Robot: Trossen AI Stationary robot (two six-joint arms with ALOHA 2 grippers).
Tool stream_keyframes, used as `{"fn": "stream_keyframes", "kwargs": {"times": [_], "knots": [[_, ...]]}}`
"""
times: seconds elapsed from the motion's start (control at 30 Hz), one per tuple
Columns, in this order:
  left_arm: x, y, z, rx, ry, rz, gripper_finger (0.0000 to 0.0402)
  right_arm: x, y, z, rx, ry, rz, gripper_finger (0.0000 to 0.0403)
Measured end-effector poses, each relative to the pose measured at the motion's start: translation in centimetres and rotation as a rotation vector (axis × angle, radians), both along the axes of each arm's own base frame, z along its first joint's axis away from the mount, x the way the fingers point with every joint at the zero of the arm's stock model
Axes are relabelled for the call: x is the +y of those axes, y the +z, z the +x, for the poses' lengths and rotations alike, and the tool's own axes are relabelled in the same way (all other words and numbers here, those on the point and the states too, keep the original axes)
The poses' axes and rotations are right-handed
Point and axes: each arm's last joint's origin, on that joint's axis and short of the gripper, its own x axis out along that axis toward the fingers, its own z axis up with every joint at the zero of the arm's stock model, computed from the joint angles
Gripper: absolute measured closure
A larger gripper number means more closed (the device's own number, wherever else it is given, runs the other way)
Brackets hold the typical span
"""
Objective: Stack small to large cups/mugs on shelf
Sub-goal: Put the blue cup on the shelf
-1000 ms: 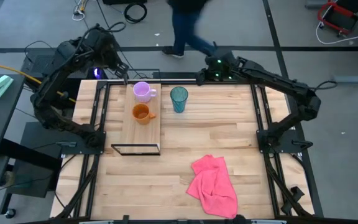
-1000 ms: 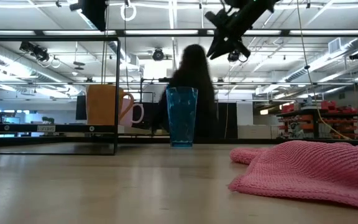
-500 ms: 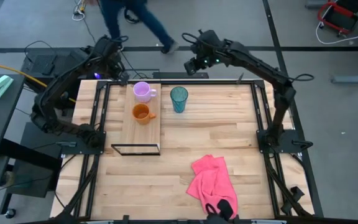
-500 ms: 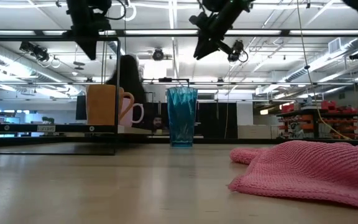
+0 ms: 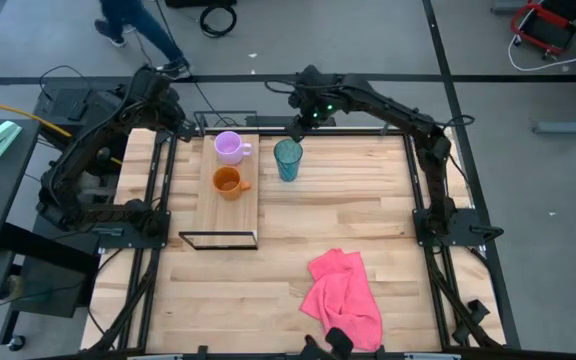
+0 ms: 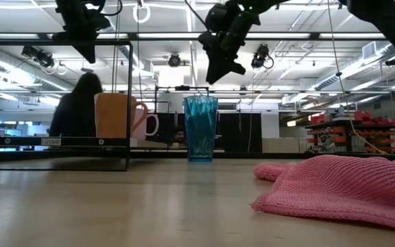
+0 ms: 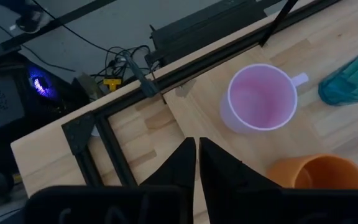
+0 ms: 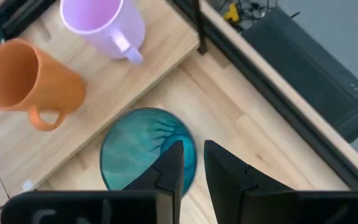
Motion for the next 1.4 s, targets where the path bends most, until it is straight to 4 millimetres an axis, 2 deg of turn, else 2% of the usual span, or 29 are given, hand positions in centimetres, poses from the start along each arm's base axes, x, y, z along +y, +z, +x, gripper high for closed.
{"fn": "stream_keyframes", "kwargs": {"times": [0.17,0.3,0.63,0.8,1.03,1.4], "knots": [[0.0,0.0,0.0,-0.002,-0.001,0.003,0.0377,1.0,-1.4,1.5,0.036,0.034,0.006,0.0331],[0.1,0.1,0.1,-0.008,-0.002,0.013,0.0371,1.0,-2.6,2.2,0.079,0.027,-0.003,0.0331],[0.1,0.1,0.1,-0.008,-0.008,0.021,0.0376,0.6,-2.3,1.5,0.128,-0.029,-0.064,0.0331],[0.2,0.1,0.1,-0.007,-0.01,0.022,0.0376,0.7,-3.6,1.2,0.194,-0.026,-0.032,0.0331],[0.2,0.1,0.1,-0.008,-0.01,0.023,0.0365,0.7,-3.9,1.4,0.184,-0.02,-0.04,0.0331],[0.2,0.1,0.2,-0.01,-0.009,0.026,0.0371,1.3,-3.9,1.6,0.189,-0.002,-0.035,0.0331]]}}
